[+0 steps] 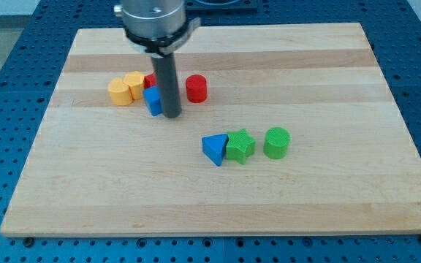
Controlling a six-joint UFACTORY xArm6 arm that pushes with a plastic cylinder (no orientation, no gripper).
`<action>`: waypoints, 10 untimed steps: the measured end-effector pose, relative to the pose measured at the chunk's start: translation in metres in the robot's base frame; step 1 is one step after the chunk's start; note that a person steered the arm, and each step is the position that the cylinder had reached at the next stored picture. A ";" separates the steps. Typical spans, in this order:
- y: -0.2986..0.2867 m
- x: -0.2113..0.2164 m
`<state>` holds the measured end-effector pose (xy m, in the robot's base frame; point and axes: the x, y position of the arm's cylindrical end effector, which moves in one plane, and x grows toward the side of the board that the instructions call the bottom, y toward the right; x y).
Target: Separate the blue triangle from the green star
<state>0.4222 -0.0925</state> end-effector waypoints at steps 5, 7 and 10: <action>0.043 0.125; 0.113 0.113; 0.027 0.081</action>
<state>0.5032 -0.0651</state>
